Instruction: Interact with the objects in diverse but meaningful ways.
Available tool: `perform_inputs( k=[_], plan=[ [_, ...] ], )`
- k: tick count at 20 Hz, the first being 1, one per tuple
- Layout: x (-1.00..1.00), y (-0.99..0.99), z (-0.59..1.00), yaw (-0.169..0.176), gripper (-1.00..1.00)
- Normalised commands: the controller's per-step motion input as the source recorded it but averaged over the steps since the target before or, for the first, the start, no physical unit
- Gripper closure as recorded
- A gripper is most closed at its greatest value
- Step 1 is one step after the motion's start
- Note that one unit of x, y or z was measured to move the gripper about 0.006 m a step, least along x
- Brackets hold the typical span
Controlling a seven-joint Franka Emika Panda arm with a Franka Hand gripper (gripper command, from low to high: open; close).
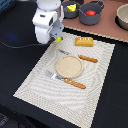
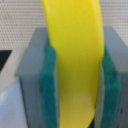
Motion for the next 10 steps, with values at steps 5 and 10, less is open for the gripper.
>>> perform_inputs(
  k=[5, 10],
  plan=[
    [0.47, -0.98, 0.74, 0.0, 1.0],
    [0.7, -0.85, 0.09, -0.027, 1.0]
  ],
)
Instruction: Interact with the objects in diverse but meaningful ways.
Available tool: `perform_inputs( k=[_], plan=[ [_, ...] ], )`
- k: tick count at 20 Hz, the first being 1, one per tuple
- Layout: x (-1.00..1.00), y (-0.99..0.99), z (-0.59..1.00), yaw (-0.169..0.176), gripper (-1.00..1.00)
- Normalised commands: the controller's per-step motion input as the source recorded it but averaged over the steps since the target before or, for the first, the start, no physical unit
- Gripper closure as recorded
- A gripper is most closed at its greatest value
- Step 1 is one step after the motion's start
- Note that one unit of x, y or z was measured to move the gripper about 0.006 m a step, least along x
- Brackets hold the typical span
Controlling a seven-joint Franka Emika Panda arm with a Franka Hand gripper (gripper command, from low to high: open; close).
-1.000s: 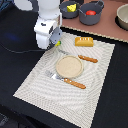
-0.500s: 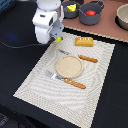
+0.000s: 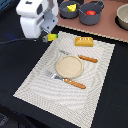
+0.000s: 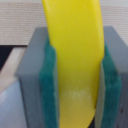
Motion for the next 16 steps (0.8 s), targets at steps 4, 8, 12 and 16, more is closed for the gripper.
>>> perform_inputs(
  k=[4, 8, 12, 16],
  plan=[
    [0.79, -0.76, 0.01, -0.038, 1.0],
    [0.82, -0.73, 0.01, -0.043, 1.0],
    [0.82, -0.72, 0.0, -0.045, 1.0],
    [0.81, -0.73, 0.0, -0.049, 1.0]
  ],
)
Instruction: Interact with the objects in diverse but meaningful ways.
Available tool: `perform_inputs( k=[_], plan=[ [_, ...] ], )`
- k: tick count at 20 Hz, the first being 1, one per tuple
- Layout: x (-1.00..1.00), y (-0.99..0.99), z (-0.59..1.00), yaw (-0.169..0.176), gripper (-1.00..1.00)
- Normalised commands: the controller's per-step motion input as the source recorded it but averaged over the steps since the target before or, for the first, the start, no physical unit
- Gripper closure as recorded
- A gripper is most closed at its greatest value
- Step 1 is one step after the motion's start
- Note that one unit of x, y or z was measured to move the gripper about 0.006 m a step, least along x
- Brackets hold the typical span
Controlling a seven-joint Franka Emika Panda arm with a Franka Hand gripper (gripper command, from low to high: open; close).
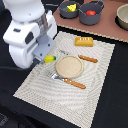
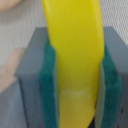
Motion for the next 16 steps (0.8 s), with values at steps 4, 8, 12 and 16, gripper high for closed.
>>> perform_inputs(
  k=[4, 8, 12, 16],
  plan=[
    [0.82, -0.71, -0.03, -0.057, 1.0],
    [0.74, -0.54, -0.1, -0.06, 1.0],
    [0.21, 0.01, -0.18, -0.018, 1.0],
    [0.05, 0.02, -0.13, 0.0, 1.0]
  ],
)
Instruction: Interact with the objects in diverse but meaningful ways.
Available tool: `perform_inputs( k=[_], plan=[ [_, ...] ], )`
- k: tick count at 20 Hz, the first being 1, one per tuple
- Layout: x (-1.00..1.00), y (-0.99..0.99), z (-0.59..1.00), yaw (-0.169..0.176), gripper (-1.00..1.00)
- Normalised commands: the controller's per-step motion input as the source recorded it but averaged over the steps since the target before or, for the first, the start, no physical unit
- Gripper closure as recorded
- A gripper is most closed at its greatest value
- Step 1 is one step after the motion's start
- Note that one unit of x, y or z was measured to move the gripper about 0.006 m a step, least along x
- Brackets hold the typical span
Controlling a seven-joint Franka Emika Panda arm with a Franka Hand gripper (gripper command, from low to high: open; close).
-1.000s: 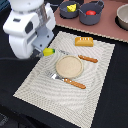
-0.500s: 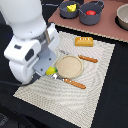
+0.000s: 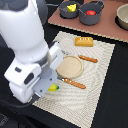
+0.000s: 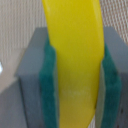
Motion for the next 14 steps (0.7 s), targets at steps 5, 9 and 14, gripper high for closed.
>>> perform_inputs(
  k=[5, 9, 14],
  plan=[
    [0.01, 0.0, 0.02, 0.0, -1.0],
    [0.1, -0.04, 0.91, 0.0, -1.0],
    [0.12, -0.02, 1.0, 0.0, -1.0]
  ],
)
